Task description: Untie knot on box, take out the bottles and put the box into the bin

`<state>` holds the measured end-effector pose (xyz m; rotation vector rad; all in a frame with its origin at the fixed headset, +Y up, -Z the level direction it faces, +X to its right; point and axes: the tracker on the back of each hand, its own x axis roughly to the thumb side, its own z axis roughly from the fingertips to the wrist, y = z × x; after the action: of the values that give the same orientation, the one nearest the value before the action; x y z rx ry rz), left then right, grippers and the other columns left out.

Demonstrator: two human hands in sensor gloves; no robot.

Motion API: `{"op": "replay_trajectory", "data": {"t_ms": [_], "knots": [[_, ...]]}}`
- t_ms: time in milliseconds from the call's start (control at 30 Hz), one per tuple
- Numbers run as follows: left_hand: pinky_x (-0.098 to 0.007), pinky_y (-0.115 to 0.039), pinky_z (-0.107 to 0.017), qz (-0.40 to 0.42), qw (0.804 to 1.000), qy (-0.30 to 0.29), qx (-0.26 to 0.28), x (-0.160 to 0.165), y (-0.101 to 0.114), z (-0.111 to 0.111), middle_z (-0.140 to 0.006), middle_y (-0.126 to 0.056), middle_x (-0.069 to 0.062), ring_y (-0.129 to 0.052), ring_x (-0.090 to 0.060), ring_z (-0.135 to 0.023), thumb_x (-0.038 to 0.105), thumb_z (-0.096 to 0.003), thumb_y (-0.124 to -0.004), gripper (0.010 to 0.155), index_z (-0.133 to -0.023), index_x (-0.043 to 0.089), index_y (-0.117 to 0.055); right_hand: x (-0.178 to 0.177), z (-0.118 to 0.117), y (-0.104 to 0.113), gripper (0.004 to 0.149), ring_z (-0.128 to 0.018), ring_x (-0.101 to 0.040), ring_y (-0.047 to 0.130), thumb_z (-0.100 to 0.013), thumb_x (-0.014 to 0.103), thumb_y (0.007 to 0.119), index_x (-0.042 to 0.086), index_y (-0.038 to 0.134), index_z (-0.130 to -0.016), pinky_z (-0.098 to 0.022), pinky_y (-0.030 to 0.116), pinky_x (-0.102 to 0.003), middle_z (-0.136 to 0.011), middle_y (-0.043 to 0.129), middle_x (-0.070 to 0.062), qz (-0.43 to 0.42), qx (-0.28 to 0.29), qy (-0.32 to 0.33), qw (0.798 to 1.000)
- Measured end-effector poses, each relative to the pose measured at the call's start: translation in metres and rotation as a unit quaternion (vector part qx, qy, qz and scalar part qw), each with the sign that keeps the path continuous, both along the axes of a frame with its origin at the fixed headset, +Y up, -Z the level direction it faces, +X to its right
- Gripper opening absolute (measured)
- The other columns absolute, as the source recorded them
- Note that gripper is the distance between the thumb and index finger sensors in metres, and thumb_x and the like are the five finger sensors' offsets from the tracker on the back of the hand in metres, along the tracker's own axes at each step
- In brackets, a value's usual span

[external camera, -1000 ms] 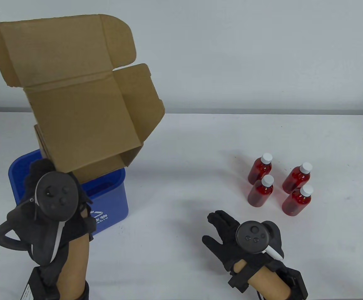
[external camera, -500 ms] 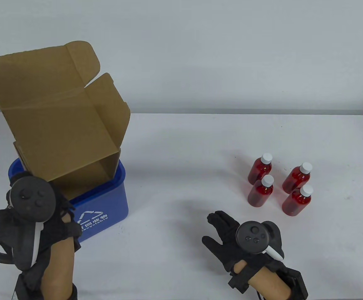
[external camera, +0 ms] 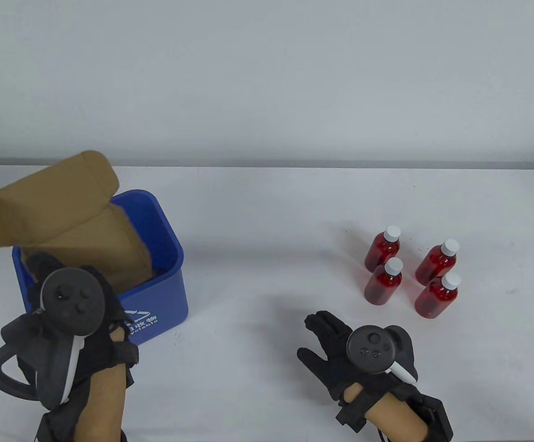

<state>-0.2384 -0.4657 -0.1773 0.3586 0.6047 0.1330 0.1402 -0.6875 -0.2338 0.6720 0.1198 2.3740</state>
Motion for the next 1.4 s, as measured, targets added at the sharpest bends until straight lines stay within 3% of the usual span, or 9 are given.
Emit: {"op": "replay_trajectory", "data": {"t_ms": [267,633,867,1067,1200,1400], "knots": [[-0.04,-0.091,-0.024,0.001,0.99,-0.134,0.035,0.047,-0.022,-0.001,-0.087,-0.086,-0.015,-0.105,-0.035,-0.036,0.05,-0.0527,-0.07,0.075,-0.108,0.003,-0.052,0.002,-0.001,0.002,0.074,-0.086,-0.06,0.061,-0.051,0.049,0.068,-0.005,0.053,-0.1,-0.056,0.059,-0.068,-0.101,0.047,-0.031,-0.006,0.002,-0.004,1.0],[-0.046,-0.09,-0.034,0.001,0.947,-0.308,0.091,0.092,-0.086,-0.004,-0.09,-0.086,-0.014,-0.104,-0.04,-0.048,0.05,-0.052,-0.071,0.072,-0.107,0.006,-0.057,0.008,-0.002,0.008,0.074,-0.086,-0.06,0.06,-0.051,0.048,0.068,-0.005,0.053,-0.1,-0.056,0.058,-0.068,-0.101,0.046,-0.031,-0.018,0.01,-0.016,1.0],[-0.051,-0.087,-0.044,-0.002,0.921,-0.385,0.066,0.1,-0.128,-0.011,-0.093,-0.085,-0.012,-0.102,-0.043,-0.06,0.051,-0.0518,-0.071,0.071,-0.108,0.009,-0.057,0.011,-0.003,0.01,0.074,-0.087,-0.061,0.058,-0.051,0.048,0.068,-0.005,0.053,-0.1,-0.056,0.057,-0.069,-0.102,0.046,-0.031,-0.01,0.016,-0.027,0.999],[-0.058,-0.083,-0.053,-0.001,0.917,-0.398,0.037,0.096,-0.159,-0.018,-0.098,-0.082,-0.012,-0.098,-0.047,-0.072,0.053,-0.0511,-0.072,0.074,-0.109,0.011,-0.056,0.01,-0.002,0.01,0.075,-0.089,-0.062,0.052,-0.051,0.048,0.068,-0.005,0.051,-0.101,-0.057,0.054,-0.07,-0.103,0.043,-0.031,-0.002,0.026,-0.027,0.999],[-0.075,-0.059,-0.068,0.006,0.916,-0.402,0.004,0.096,-0.185,-0.019,-0.107,-0.071,-0.012,-0.079,-0.053,-0.095,0.056,-0.0508,-0.072,0.078,-0.113,0.015,-0.05,0.007,-0.001,0.009,0.076,-0.09,-0.063,0.049,-0.051,0.048,0.068,-0.005,0.049,-0.102,-0.058,0.052,-0.07,-0.103,0.041,-0.031,0.011,0.036,-0.024,0.999],[-0.081,-0.041,-0.071,0.003,0.9,-0.436,-0.021,0.099,-0.216,-0.024,-0.116,-0.057,-0.013,-0.056,-0.057,-0.107,0.059,-0.05,-0.072,0.081,-0.115,0.018,-0.046,-0.001,0.0,0.001,0.077,-0.092,-0.064,0.04,-0.051,0.048,0.068,-0.003,0.045,-0.103,-0.059,0.045,-0.073,-0.105,0.035,-0.03,0.048,0.051,-0.018,0.997]]}}
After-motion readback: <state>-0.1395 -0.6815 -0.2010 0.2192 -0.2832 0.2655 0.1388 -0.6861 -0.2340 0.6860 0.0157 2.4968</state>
